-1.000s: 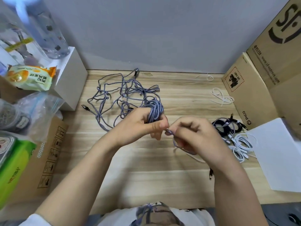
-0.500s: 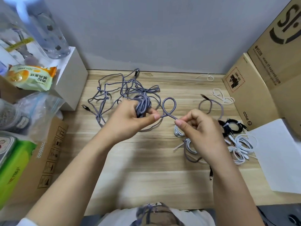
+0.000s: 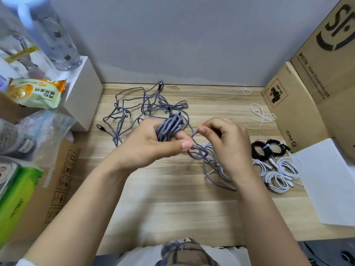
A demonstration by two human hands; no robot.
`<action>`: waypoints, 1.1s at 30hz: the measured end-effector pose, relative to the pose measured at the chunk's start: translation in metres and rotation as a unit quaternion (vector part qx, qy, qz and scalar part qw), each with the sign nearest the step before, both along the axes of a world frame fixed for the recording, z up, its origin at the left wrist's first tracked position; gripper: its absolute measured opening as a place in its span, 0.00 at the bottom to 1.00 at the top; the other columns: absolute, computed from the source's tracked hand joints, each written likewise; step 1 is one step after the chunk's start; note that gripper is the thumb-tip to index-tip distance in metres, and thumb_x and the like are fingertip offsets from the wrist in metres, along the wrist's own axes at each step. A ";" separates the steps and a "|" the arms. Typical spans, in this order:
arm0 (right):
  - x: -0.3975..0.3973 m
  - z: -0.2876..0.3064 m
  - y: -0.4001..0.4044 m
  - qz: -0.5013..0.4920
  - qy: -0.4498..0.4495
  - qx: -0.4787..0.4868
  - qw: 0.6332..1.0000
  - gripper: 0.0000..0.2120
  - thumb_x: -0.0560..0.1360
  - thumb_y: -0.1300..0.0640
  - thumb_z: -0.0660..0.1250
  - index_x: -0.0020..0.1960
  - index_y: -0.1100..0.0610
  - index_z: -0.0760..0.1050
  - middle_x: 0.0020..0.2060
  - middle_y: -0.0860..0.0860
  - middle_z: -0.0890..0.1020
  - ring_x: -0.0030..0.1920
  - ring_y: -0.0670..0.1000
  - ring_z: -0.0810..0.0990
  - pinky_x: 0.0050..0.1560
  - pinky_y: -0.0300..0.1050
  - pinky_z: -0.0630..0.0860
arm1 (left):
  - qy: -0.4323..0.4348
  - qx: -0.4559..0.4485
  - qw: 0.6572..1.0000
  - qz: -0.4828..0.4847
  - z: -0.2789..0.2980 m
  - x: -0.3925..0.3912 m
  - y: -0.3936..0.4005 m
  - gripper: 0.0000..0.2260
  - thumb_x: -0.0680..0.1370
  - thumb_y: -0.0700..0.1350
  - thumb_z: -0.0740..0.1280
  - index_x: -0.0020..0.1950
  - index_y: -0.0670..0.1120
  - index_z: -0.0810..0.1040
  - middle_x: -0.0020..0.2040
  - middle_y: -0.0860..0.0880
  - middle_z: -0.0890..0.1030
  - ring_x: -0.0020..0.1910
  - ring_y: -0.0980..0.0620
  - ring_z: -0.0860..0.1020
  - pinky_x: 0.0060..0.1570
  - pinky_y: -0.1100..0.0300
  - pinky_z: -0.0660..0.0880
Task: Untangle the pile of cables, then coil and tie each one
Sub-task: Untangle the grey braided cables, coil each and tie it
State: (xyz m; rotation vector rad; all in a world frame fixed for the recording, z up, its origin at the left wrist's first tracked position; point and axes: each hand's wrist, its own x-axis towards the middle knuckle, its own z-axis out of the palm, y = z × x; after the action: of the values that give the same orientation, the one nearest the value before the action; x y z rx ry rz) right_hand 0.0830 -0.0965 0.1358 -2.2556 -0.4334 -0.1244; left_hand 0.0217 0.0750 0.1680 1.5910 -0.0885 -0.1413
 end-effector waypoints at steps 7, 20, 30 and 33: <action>-0.017 -0.007 0.018 0.244 0.057 0.046 0.967 0.07 0.72 0.47 0.66 0.45 0.48 0.79 0.42 0.49 0.82 0.41 0.48 0.78 0.45 0.52 0.75 | -0.031 -0.045 0.997 0.055 0.001 0.004 -0.006 0.06 0.70 0.39 0.69 0.34 0.46 0.80 0.25 0.56 0.75 0.24 0.63 0.70 0.26 0.73 0.65; -0.026 0.025 -0.006 0.149 0.182 0.365 0.901 0.15 0.69 0.49 0.58 0.26 0.50 0.71 0.23 0.45 0.71 0.29 0.50 0.67 0.33 0.48 0.63 | 0.004 0.098 0.982 0.163 -0.043 0.016 0.025 0.07 0.62 0.47 0.77 0.30 0.50 0.80 0.25 0.55 0.75 0.25 0.61 0.70 0.27 0.69 0.66; -0.007 0.022 -0.004 -0.016 0.147 0.346 0.926 0.22 0.72 0.45 0.64 0.27 0.51 0.58 0.24 0.46 0.60 0.27 0.47 0.56 0.26 0.37 0.54 | 0.035 -0.310 0.911 -0.268 -0.043 0.003 0.028 0.26 0.78 0.56 0.62 0.24 0.45 0.63 0.18 0.51 0.57 0.19 0.53 0.57 0.30 0.62 0.67; -0.013 0.013 0.006 0.050 0.189 0.298 0.934 0.20 0.76 0.47 0.60 0.29 0.55 0.61 0.23 0.43 0.61 0.25 0.42 0.57 0.25 0.31 0.55 | -0.015 -0.553 0.786 -0.277 -0.019 0.006 0.021 0.18 0.80 0.47 0.61 0.30 0.48 0.66 0.21 0.55 0.58 0.20 0.54 0.56 0.34 0.59 0.65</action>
State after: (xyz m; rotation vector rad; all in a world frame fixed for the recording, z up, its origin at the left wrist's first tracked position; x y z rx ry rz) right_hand 0.0699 -0.0903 0.1490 -1.6037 -0.2535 0.2072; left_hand 0.0276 0.0962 0.1490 0.3386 -0.5624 -0.4321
